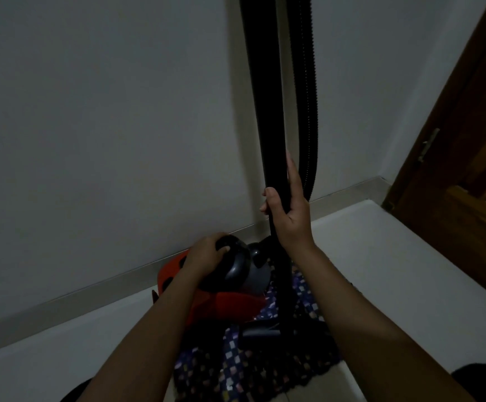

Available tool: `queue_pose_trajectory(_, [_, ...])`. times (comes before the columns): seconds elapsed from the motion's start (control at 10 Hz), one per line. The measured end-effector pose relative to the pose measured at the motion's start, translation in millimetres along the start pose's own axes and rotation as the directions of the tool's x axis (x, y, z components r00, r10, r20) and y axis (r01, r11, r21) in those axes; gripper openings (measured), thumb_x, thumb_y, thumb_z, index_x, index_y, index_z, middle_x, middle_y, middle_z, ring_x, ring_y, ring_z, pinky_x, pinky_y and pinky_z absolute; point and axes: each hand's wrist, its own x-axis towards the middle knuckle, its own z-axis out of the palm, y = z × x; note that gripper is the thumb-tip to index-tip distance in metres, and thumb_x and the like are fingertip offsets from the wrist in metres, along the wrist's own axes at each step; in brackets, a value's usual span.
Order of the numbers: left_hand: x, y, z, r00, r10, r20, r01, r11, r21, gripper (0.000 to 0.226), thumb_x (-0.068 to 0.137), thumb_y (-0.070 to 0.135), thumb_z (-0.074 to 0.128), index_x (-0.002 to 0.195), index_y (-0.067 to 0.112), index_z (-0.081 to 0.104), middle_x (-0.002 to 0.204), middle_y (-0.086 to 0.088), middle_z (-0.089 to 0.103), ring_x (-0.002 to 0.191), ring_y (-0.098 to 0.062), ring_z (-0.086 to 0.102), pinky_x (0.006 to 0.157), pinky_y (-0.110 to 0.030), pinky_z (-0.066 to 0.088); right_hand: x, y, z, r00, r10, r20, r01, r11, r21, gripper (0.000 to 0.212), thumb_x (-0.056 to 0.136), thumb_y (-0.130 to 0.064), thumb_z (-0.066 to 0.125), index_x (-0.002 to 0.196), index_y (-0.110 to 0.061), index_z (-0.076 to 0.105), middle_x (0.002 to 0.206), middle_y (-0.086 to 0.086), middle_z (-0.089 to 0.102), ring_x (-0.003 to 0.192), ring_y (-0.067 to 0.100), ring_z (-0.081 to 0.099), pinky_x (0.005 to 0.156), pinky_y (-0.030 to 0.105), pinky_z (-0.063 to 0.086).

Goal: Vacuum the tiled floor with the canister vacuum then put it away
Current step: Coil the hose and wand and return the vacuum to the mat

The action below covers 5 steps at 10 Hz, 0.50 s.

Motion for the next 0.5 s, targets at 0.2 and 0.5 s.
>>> queue_pose_trajectory(0.2, [-0.5, -3.6, 2.8, 1.0, 0.024, -0.018, -0.023, 1.0, 0.016, 0.04, 0.09, 0.021, 0.057, 0.129, 0.015, 0.054, 0.129, -0.014, 0.06, 0.12, -0.031, 0.055, 0.101, -0.037, 0.043, -2.0, -1.4, 1.0, 0.999, 0.036, -0.002, -0.036, 0.996, -0.083, 0.059, 0.095, -0.029, 0.047, 0.147, -0.029, 0.017, 0.138, -0.014, 0.048, 0.083, 0.015, 0.057, 0.075, 0.02, 0.053])
queue_pose_trajectory(0.5, [-70.9, -2.3, 44.8, 0.956, 0.001, -0.293, -0.006, 1.0, -0.017, 0.064, 0.087, 0.01, 0.055, 0.146, 0.014, 0.03, 0.158, -0.012, 0.011, 0.146, -0.031, 0.012, 0.12, -0.042, 0.017, -66.9, 27.0, -16.6, 0.95, 0.292, 0.107, -0.265, 0.941, -0.212, 0.07, 0.095, -0.018, 0.057, 0.144, -0.039, 0.011, 0.15, -0.013, 0.028, 0.132, -0.019, 0.028, 0.106, 0.002, 0.024])
